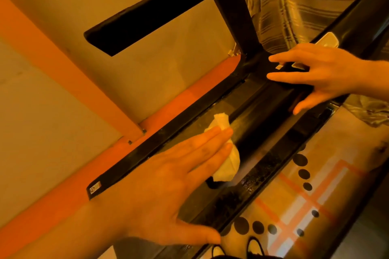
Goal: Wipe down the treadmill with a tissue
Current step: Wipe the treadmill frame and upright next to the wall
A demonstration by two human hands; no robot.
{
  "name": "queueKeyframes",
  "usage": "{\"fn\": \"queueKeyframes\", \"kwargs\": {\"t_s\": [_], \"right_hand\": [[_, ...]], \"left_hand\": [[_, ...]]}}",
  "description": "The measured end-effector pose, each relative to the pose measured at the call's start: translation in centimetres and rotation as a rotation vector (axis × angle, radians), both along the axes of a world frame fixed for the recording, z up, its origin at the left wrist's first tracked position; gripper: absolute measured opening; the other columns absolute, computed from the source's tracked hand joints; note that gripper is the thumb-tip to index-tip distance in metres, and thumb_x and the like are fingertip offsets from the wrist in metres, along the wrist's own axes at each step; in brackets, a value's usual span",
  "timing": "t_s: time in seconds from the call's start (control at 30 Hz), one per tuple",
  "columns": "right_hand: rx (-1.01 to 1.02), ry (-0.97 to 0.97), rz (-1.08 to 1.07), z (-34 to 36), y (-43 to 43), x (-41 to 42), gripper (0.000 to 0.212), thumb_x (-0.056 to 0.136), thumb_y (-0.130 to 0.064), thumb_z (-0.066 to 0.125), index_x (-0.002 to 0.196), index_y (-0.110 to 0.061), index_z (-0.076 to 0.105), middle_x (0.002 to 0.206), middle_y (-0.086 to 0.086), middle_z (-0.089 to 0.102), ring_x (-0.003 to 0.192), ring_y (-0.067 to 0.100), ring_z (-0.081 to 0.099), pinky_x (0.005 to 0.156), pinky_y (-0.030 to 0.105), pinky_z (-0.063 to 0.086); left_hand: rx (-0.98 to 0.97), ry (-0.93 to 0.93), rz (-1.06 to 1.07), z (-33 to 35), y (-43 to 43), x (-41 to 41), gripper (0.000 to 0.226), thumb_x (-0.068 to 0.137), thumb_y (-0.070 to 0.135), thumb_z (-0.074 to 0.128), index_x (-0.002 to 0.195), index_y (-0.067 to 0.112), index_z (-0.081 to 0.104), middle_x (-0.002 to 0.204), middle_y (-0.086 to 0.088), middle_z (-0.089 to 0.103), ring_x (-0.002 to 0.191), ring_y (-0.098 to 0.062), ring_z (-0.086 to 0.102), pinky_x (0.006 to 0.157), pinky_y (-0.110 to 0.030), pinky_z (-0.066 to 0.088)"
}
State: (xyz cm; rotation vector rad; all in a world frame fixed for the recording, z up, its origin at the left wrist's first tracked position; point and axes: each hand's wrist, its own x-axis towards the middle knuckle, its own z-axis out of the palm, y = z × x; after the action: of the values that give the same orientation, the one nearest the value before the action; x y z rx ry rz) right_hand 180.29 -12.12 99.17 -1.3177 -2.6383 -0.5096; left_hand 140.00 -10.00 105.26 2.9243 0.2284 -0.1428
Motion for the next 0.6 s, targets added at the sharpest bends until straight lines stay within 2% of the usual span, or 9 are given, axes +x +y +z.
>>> {"fn": "queueKeyframes", "kwargs": {"t_s": [0.13, 0.17, 0.27, 0.4, 0.5, 0.6], "right_hand": [[-0.06, 0.012, -0.028, 0.2, -0.1, 0.2, 0.083, 0.095, -0.075, 0.05, 0.157, -0.023, 0.034, 0.143, 0.029, 0.047, 0.1, 0.048, 0.063, 0.084, 0.057, 0.053], [-0.024, 0.052, -0.011, -0.2, 0.0, 0.2, 0.083, 0.095, -0.074, 0.051, 0.157, -0.022, 0.033, 0.143, 0.029, 0.047, 0.101, 0.048, 0.063, 0.085, 0.056, 0.052], [-0.001, 0.016, -0.008, -0.5, -0.1, 0.0, 0.083, 0.095, -0.075, 0.05, 0.156, -0.021, 0.036, 0.142, 0.029, 0.047, 0.099, 0.047, 0.064, 0.081, 0.057, 0.054], [0.003, 0.035, -0.013, -0.4, -0.1, -0.2, 0.084, 0.095, -0.074, 0.05, 0.155, -0.017, 0.039, 0.142, 0.03, 0.047, 0.1, 0.046, 0.062, 0.081, 0.056, 0.054], [0.073, 0.038, 0.056, -1.1, 0.3, -0.8, 0.082, 0.096, -0.073, 0.048, 0.151, -0.012, 0.042, 0.139, 0.032, 0.049, 0.101, 0.042, 0.056, 0.083, 0.051, 0.045], [0.077, 0.007, 0.089, -1.0, 0.4, -0.7, 0.084, 0.095, -0.075, 0.045, 0.154, -0.016, 0.04, 0.139, 0.031, 0.05, 0.097, 0.041, 0.054, 0.08, 0.049, 0.042]], "left_hand": [[0.036, -0.007, -0.043, 0.1, 0.5, 0.4, 0.104, 0.092, 0.07, 0.047, 0.165, 0.009, 0.007, 0.174, -0.004, -0.008, 0.16, -0.018, -0.005, 0.129, -0.032, 0.008], [0.039, -0.017, -0.043, 0.1, 0.4, 0.1, 0.103, 0.092, 0.069, 0.048, 0.165, 0.009, 0.007, 0.174, -0.004, -0.008, 0.16, -0.018, -0.005, 0.129, -0.029, 0.006], [0.037, -0.022, -0.049, 0.0, 0.4, 0.0, 0.099, 0.095, 0.067, 0.045, 0.165, 0.01, 0.006, 0.174, -0.003, -0.009, 0.16, -0.016, -0.007, 0.127, -0.024, 0.0], [0.063, -0.031, -0.047, -0.3, 0.4, 0.5, 0.091, 0.1, 0.064, 0.038, 0.165, 0.01, 0.005, 0.174, -0.003, -0.01, 0.16, -0.016, -0.009, 0.129, -0.032, 0.006], [0.056, -0.067, -0.048, -0.5, 0.3, -0.5, 0.082, 0.104, 0.055, 0.038, 0.165, 0.009, 0.009, 0.174, -0.007, -0.004, 0.161, -0.019, -0.005, 0.13, -0.035, 0.008], [0.082, -0.079, -0.058, -0.7, 0.2, -0.6, 0.08, 0.105, 0.052, 0.039, 0.165, 0.007, 0.011, 0.174, -0.009, -0.002, 0.161, -0.021, -0.005, 0.13, -0.04, 0.01]]}}
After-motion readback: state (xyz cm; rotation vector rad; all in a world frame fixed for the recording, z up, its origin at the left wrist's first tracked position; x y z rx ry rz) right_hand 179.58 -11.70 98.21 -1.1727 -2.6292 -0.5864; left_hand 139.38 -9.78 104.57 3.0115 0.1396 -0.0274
